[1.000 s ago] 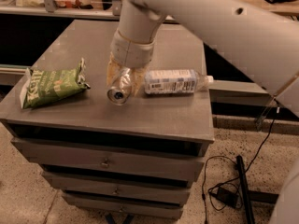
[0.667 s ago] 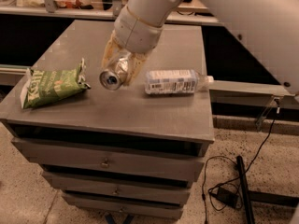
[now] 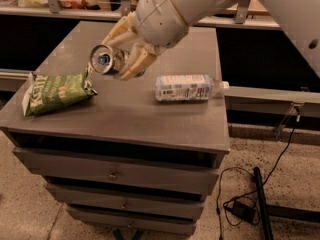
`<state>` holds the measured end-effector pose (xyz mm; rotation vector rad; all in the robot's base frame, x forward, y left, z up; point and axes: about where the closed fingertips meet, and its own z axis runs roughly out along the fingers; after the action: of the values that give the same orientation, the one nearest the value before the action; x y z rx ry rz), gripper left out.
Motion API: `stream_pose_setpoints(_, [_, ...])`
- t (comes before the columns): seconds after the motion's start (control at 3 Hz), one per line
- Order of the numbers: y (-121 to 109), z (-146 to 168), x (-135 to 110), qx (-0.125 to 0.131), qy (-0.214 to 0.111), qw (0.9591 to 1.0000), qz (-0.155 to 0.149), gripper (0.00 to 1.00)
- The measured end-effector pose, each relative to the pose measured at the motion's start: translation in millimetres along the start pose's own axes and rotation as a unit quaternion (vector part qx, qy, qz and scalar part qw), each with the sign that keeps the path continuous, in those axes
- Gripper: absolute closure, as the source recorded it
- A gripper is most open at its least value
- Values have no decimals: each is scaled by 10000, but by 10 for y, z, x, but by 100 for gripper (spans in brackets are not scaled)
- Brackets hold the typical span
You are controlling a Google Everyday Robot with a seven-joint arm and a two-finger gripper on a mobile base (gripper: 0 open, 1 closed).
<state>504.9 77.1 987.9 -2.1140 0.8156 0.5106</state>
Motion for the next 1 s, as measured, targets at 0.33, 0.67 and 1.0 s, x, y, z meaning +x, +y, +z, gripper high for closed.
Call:
stream_pose_setpoints(0.33, [87,49,-78,317,-581,9948,776,100])
stream_pose_setpoints(0.67, [219,233,22,678,-1178,9738,1821,100])
stream_pose_setpoints(1.0, [275,337,187,940,-1335,9575,2378,100])
